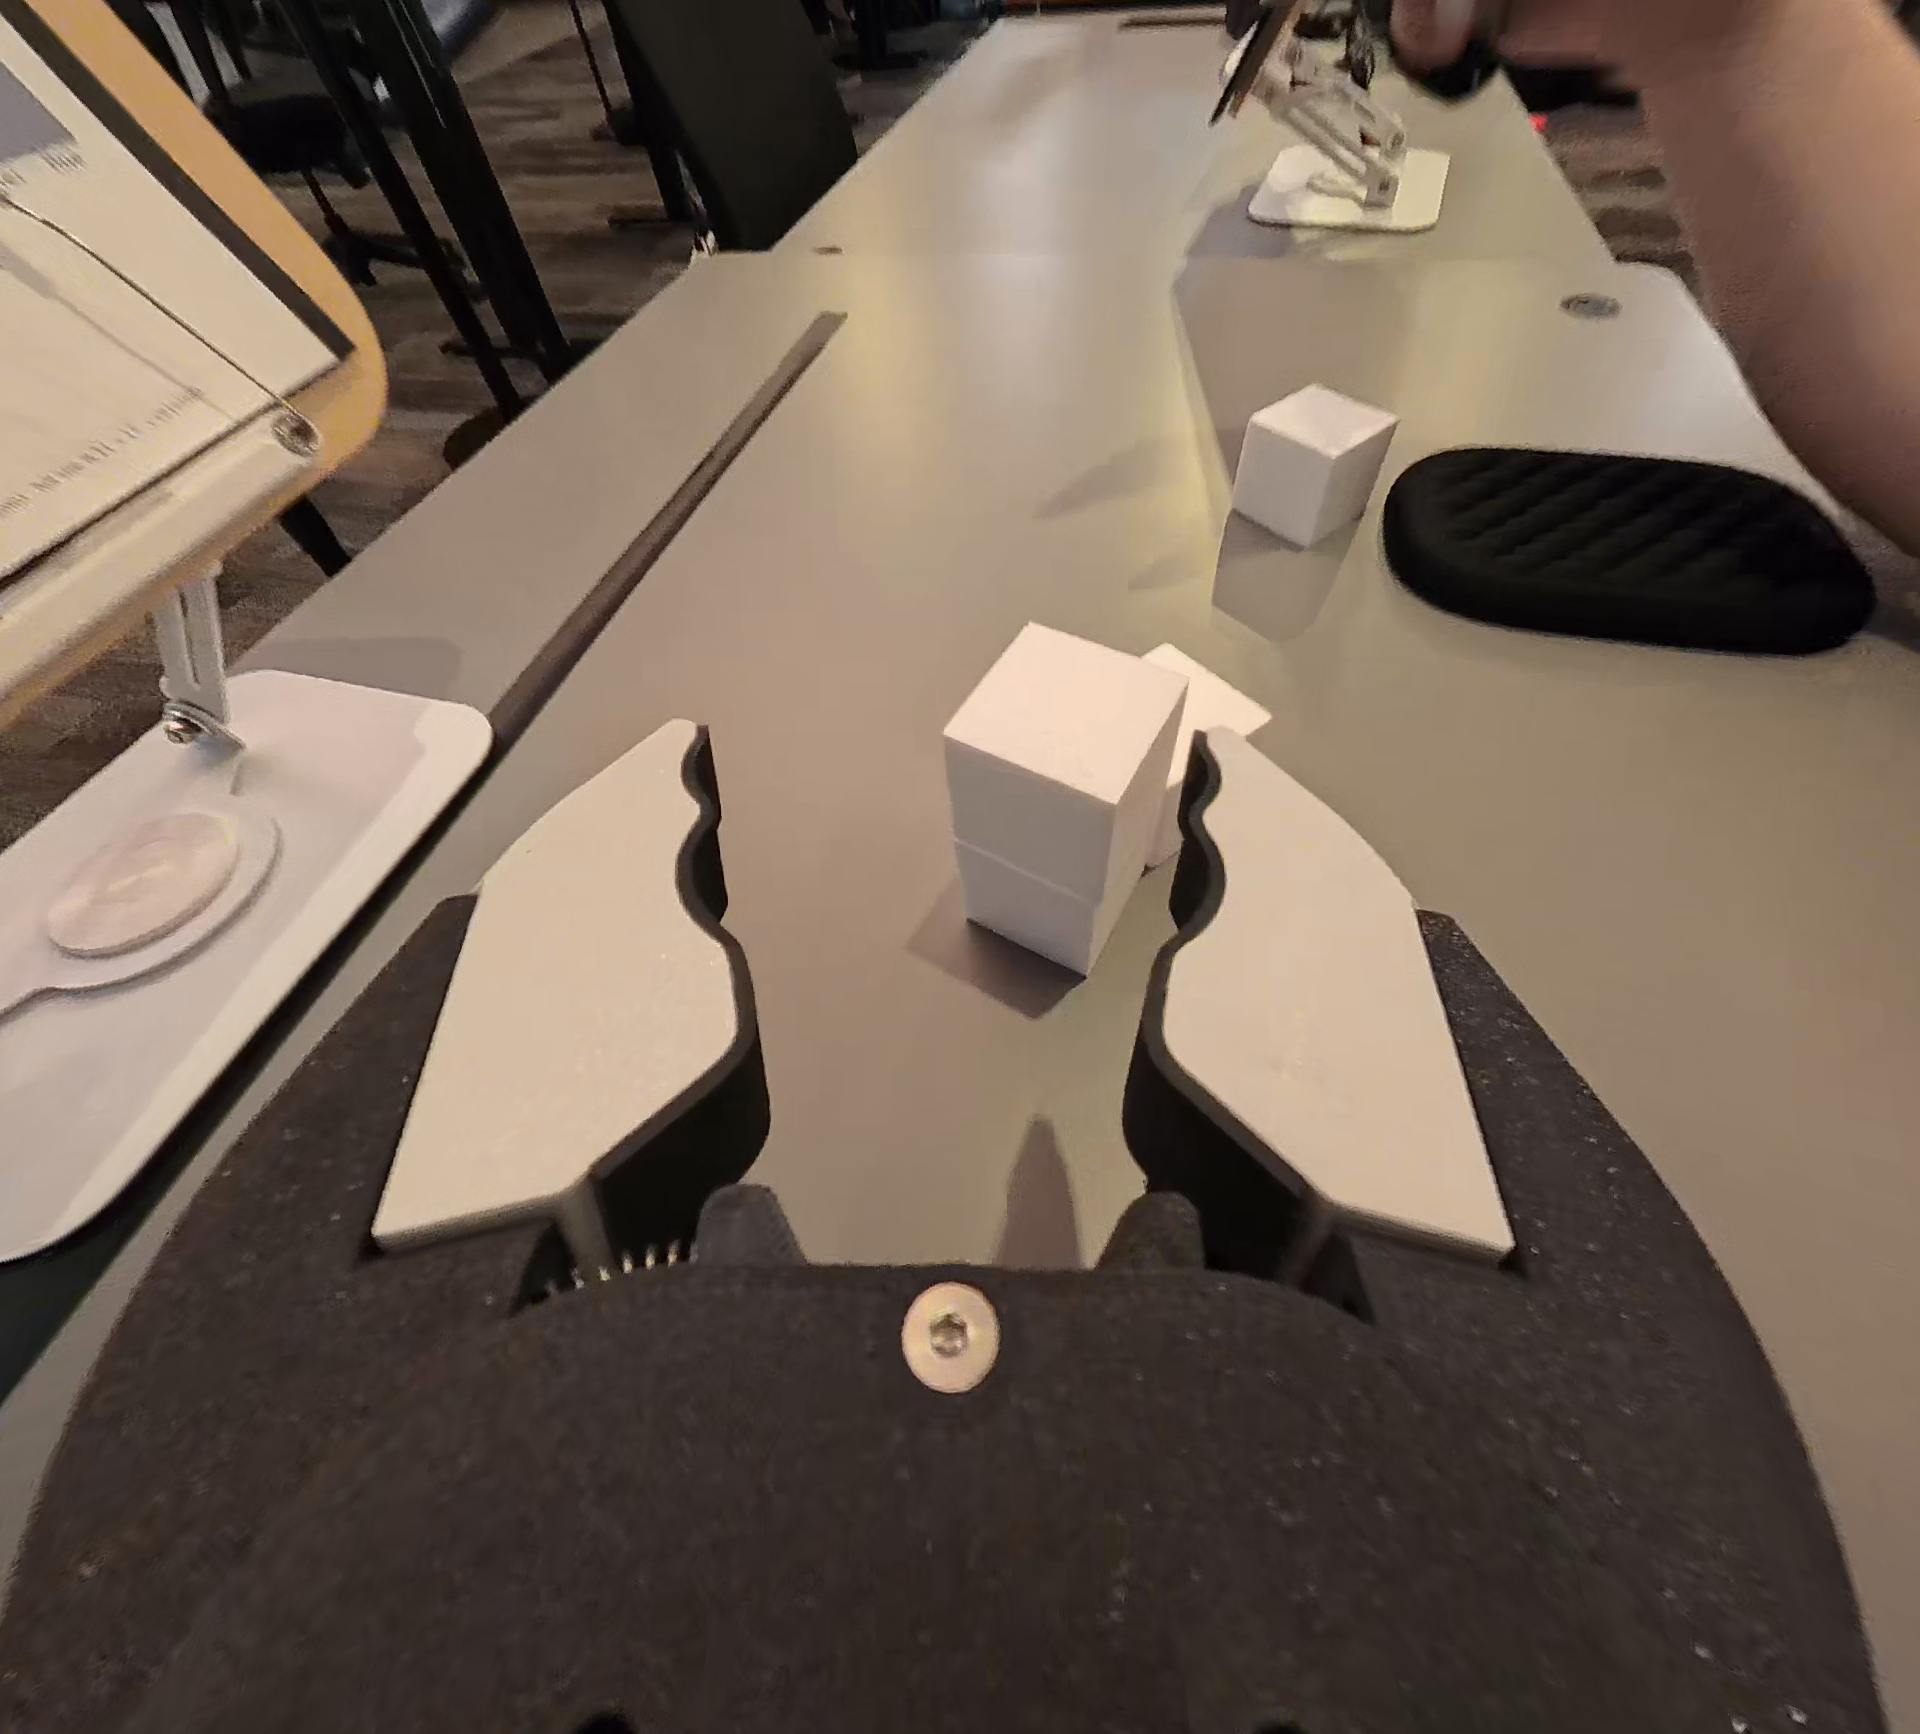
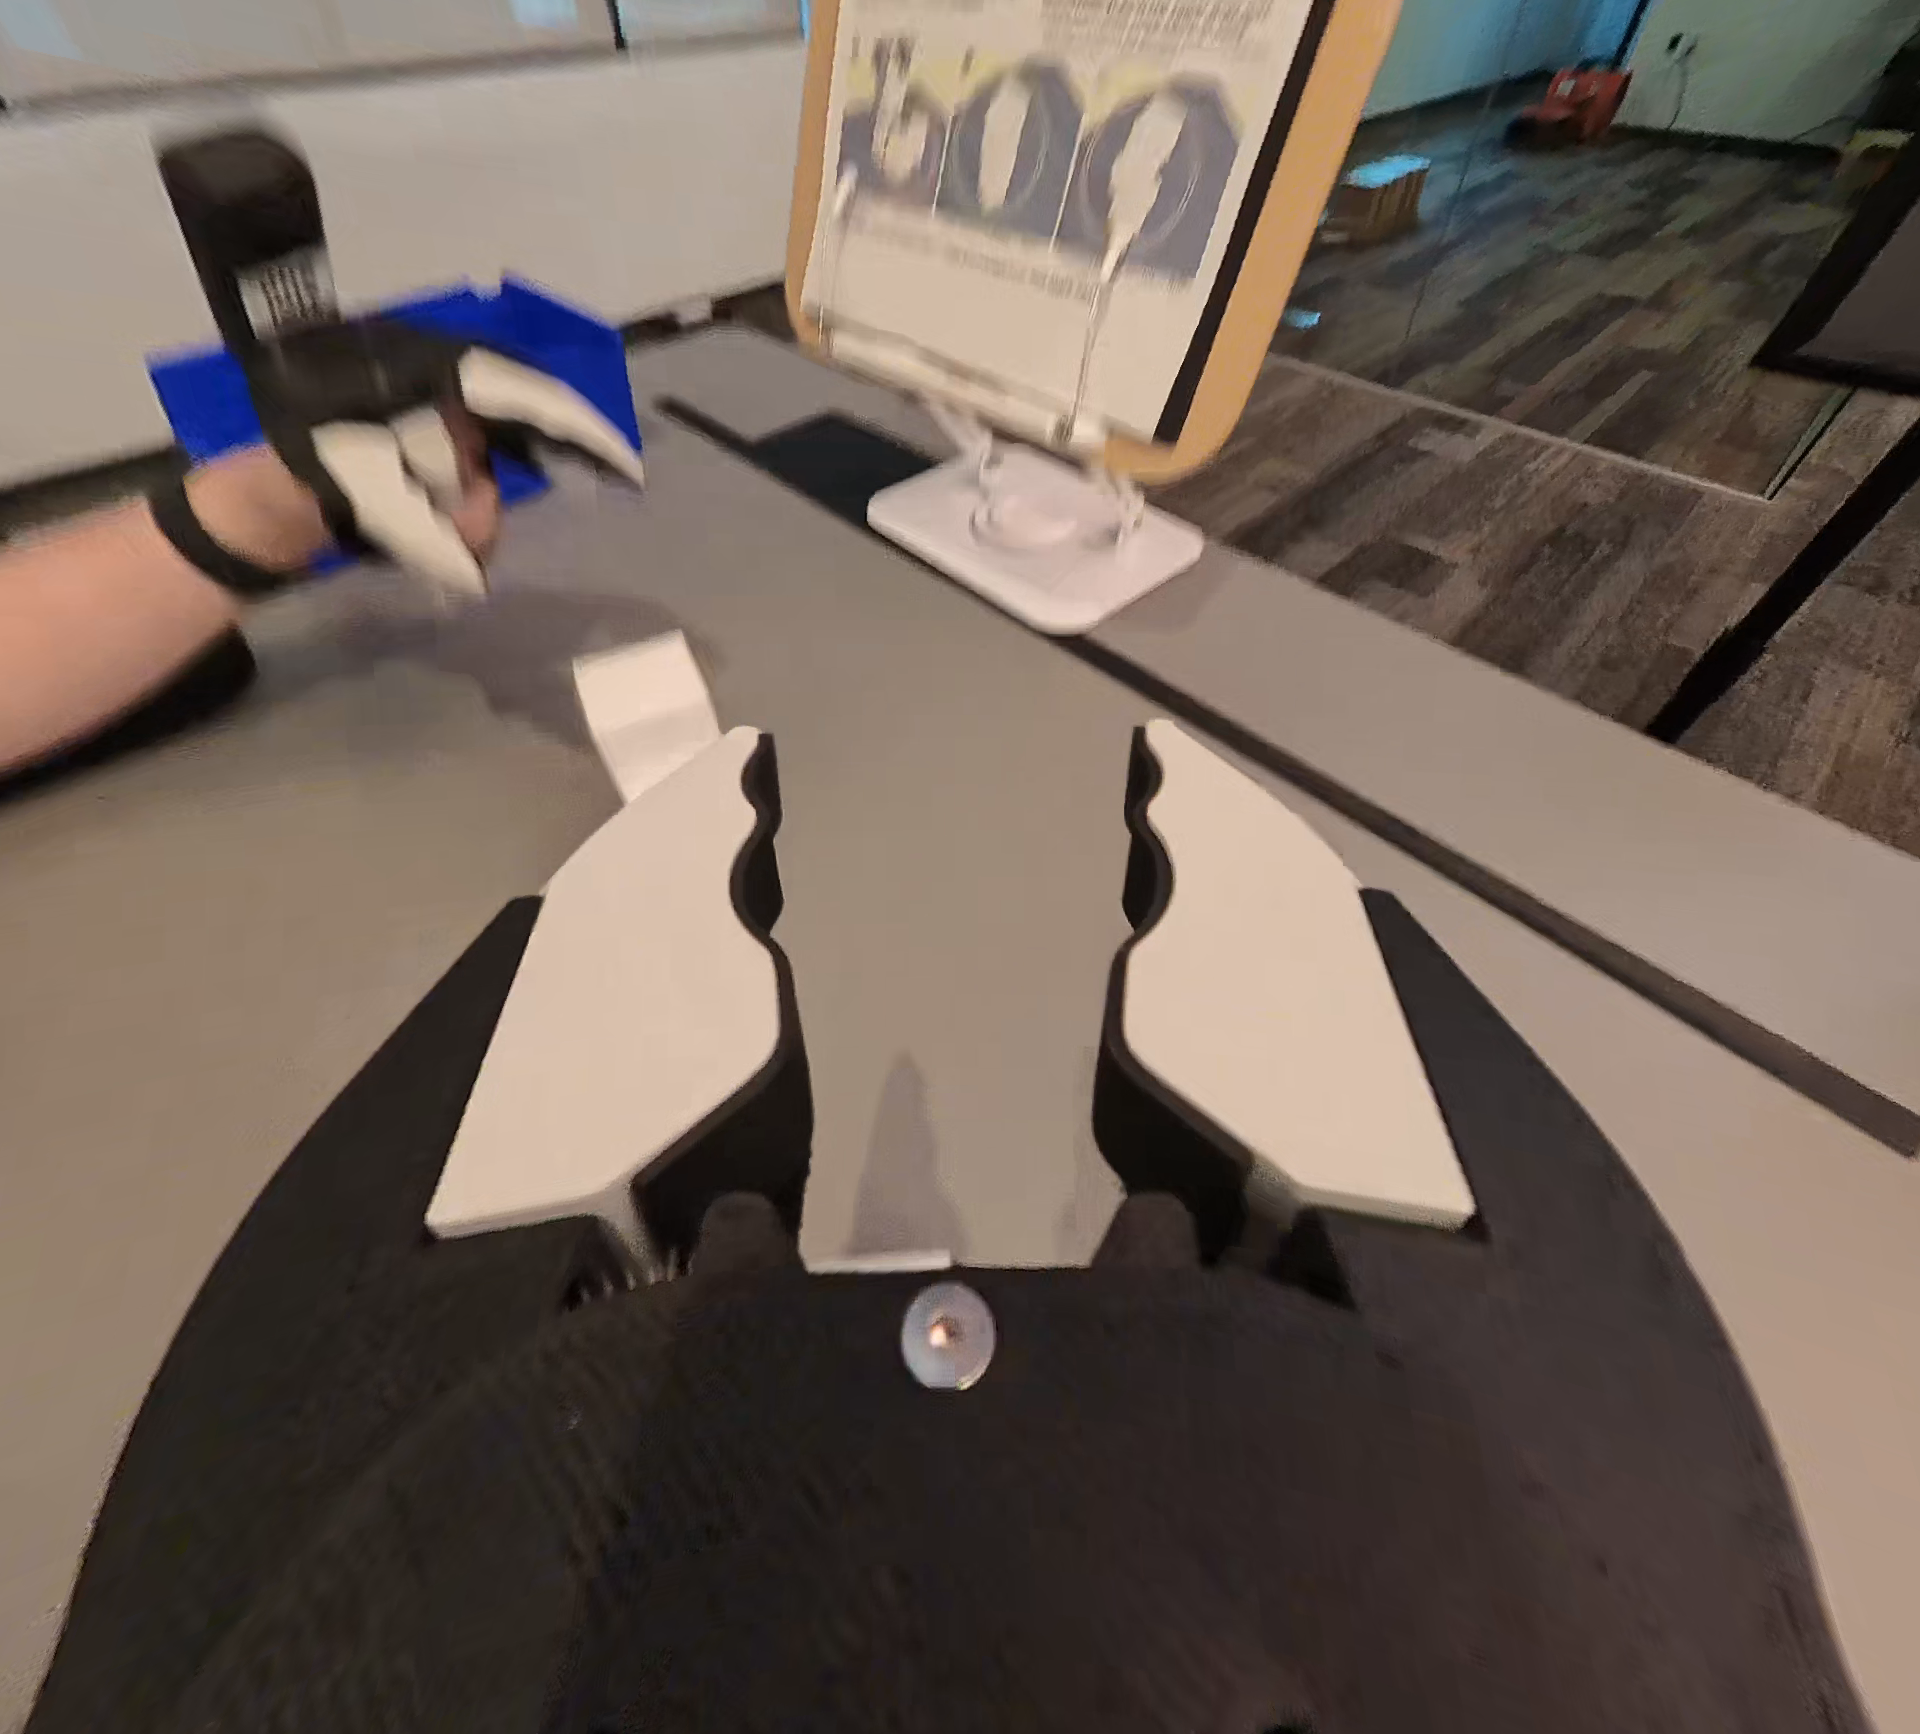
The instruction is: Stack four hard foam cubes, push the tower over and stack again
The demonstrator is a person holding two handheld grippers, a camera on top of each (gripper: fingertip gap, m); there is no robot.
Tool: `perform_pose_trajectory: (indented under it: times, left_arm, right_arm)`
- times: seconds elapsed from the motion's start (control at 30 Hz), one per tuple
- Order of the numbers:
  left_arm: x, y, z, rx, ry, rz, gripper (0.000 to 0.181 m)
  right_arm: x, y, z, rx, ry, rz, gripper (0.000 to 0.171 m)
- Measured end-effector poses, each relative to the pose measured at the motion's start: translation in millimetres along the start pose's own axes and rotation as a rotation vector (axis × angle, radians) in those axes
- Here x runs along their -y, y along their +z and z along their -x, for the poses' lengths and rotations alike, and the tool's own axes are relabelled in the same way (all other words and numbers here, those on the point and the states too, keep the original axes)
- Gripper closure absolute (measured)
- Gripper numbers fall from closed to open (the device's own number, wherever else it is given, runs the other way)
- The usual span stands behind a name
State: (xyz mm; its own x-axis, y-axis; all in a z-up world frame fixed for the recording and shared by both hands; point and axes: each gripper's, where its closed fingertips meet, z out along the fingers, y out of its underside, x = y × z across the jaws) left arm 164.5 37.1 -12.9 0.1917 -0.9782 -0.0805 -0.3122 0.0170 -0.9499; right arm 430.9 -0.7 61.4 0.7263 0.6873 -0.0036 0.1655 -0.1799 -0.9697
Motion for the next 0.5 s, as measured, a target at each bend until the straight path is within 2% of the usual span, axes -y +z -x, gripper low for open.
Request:
perform_pose_trajectory:
  times: [0.3,0.4,0.5]
  left_arm:
    - [32.4,-26.6,3.0,0.018,0.008,-0.098,0.097]
    - [37.8,-31.9,2.9,0.014,-0.005,-0.128,0.098]
    - [36.1,-33.6,3.6,0.018,-0.005,-0.119,0.097]
  right_arm:
    - [-149.0,-36.7,18.3,-0.042,0.067,0.23,0.091]
    - [-178.1,-35.9,17.8,-0.064,0.068,0.324,0.09]
    - [-190.1,-29.4,17.5,-0.056,0.093,0.355,0.092]
